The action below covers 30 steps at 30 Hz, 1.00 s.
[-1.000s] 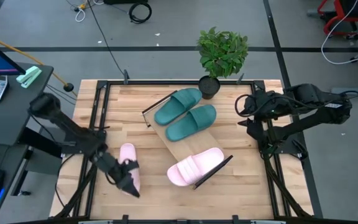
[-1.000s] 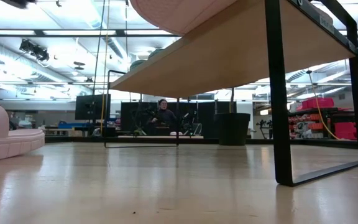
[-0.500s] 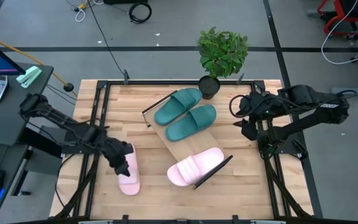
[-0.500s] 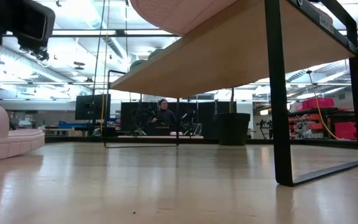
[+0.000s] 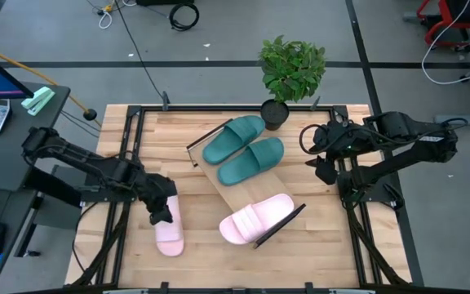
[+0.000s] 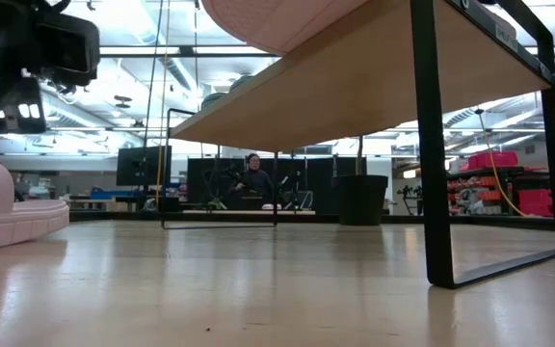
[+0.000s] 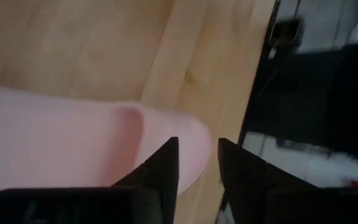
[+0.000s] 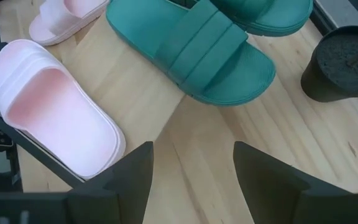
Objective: Pick and place slides into the shelf
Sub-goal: Put the pink slide on the shelf
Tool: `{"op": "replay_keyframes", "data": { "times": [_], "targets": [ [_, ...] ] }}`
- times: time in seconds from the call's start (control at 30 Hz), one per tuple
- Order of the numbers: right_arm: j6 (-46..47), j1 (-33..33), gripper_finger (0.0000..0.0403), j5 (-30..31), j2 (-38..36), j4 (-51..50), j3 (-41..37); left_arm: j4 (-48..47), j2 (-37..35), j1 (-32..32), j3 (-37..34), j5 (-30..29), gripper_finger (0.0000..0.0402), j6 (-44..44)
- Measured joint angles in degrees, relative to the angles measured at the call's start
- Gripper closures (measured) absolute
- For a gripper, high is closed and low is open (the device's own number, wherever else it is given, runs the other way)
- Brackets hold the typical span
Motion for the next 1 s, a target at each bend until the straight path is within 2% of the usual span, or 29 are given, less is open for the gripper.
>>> {"op": "replay_keyframes", "data": {
  "times": [0.2,0.33,1.0],
  "targets": [
    [0.4,0.0,0.0175,-0.6,0.0,0.1,0.0,-4.5,0.0,0.0,0.0,3.6,0.0243,5.2],
    [0.4,0.0,0.0175,-0.6,0.0,0.1,0.0,-4.7,0.1,0.0,0.0,4.5,0.023,7.8],
    [2.0,0.0,0.0175,-0.6,0.0,1.4,0.0,-5.6,12.0,-0.2,0.0,4.9,0.0228,18.5]
  ]
}}
